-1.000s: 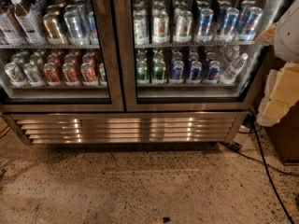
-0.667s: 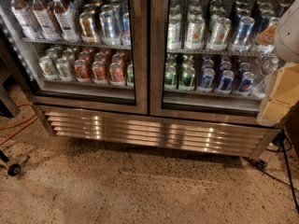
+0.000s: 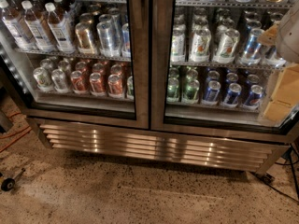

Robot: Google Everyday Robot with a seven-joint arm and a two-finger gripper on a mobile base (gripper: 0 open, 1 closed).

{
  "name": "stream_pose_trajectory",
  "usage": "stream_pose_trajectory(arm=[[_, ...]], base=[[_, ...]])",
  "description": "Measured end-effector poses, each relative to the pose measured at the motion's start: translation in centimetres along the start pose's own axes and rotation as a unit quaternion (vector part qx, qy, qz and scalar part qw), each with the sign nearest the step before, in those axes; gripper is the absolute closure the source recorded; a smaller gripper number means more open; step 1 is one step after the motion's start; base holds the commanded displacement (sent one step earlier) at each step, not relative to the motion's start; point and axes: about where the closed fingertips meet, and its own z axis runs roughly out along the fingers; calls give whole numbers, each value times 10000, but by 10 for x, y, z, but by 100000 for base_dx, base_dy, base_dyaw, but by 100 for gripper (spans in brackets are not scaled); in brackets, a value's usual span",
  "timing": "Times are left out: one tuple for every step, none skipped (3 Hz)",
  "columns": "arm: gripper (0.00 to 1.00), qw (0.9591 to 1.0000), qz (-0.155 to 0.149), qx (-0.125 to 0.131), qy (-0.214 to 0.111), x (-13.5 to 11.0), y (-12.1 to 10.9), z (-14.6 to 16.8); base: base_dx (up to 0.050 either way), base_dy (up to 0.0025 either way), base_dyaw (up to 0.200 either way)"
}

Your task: Open right fridge door

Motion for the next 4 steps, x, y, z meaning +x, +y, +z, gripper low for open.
stream_pose_trajectory(arm=[[0,10000,0,0,0,0,0,0],[0,10000,0,0,0,0,0,0],[0,10000,0,1,-1,0,0,0],[0,10000,-36,26,-83,-6,5,1]], base=[[4949,0,-3],[4949,0,-16],[4949,1,-12],[0,0,0]])
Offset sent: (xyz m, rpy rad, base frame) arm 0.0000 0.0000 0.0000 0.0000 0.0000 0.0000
